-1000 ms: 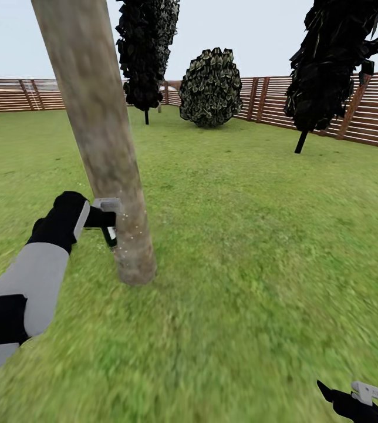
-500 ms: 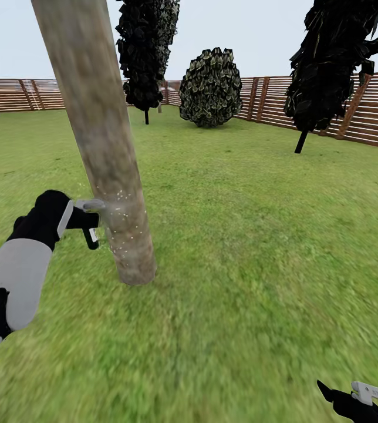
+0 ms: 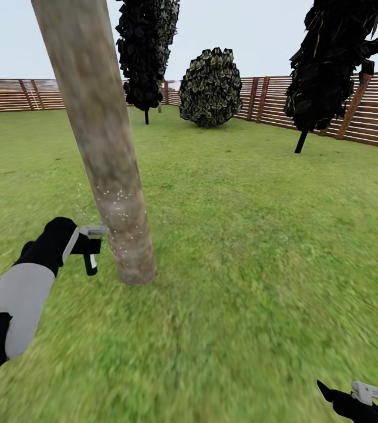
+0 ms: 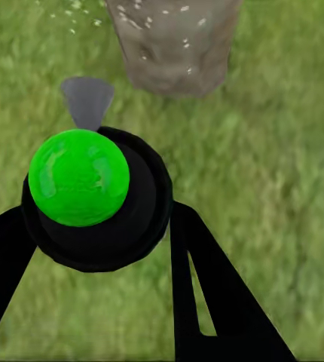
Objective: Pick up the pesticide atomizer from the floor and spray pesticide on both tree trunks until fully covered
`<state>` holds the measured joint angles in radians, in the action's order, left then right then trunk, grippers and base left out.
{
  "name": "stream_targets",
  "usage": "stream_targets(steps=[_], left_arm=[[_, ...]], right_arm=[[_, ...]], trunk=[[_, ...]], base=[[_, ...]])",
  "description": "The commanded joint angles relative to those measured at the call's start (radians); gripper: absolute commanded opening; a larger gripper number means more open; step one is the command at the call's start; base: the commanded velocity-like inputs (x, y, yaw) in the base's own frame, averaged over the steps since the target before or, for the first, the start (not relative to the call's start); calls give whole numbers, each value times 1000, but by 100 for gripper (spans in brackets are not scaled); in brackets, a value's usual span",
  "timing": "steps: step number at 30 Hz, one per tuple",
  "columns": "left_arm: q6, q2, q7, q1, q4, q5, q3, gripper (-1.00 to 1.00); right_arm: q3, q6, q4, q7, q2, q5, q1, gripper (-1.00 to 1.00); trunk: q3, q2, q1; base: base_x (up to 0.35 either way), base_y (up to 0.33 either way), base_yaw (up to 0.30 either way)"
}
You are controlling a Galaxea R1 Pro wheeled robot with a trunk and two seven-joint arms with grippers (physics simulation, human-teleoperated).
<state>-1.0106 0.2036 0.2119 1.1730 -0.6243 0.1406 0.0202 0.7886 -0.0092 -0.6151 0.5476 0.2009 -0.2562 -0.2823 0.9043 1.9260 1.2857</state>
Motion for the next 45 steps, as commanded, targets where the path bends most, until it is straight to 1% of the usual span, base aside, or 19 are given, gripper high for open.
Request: stream_targets(steps=[1,3,5,9,13,16,19,21,24,26,28,33,34,36,38,39,41,43,45], left_arm=[[-2,1,-1,3,0,-1,0,-100],[-7,2,-7,20,-2,-1,3,-100],[-10,1,-11,84,0,-1,2,-100],[-12,3,-12,148,1,-1,1,-100],[-12,9,-16,148,10,3,0,-100],[-10,60,-21,144,19,41,2,-100],[-9,74,-20,142,20,47,1,-100],[-9,65,-15,140,20,44,5,-100],[-11,13,-10,139,15,40,6,-100],[-12,-4,-10,139,10,39,8,-100],[-12,-6,-9,139,8,39,8,-100],[-8,20,-12,137,19,46,9,-100],[-6,24,-15,131,21,47,6,-100],[0,17,-19,84,20,48,4,-100],[4,-2,-21,29,20,44,5,-100],[6,-38,-22,-9,20,45,5,-100],[6,-70,-21,-29,13,44,6,-100],[4,-82,-22,-34,7,46,7,-100],[0,-81,-21,-35,4,44,10,-100]], right_arm=[[0,0,0,0,0,0,0,100],[1,0,0,0,0,0,0,100],[1,0,0,0,0,0,0,100],[1,0,0,0,0,0,0,100],[1,0,0,0,0,0,0,100],[1,0,0,0,0,0,0,100],[1,0,0,0,0,0,0,100],[1,0,0,0,0,0,0,100],[1,0,0,0,0,0,0,100],[1,0,0,0,0,0,0,100],[1,0,0,0,0,0,0,100],[1,0,-1,0,0,0,0,100],[1,0,-1,0,0,0,0,100],[1,0,-1,0,0,0,0,100],[1,0,-1,1,1,0,0,100],[1,0,-1,1,0,0,0,100],[1,0,-1,2,0,0,0,100],[1,0,-2,2,0,0,0,100],[1,0,-1,2,0,0,0,100]], trunk=[[0,0,0],[0,0,0],[0,0,0],[0,0,0],[0,0,0],[0,0,0],[0,0,0],[0,0,0],[0,0,0],[0,0,0],[0,0,0],[0,0,0],[0,0,0],[0,0,0],[0,0,0],[0,0,0],[0,0,0],[0,0,0],[0,0,0]], base=[[0,0,0],[0,0,0],[0,0,0],[0,0,0],[0,0,0],[0,0,0],[0,0,0],[0,0,0],[0,0,0],[0,0,0],[0,0,0],[0,0,0],[0,0,0],[0,0,0],[0,0,0],[0,0,0],[0,0,0],[0,0,0],[0,0,0]])
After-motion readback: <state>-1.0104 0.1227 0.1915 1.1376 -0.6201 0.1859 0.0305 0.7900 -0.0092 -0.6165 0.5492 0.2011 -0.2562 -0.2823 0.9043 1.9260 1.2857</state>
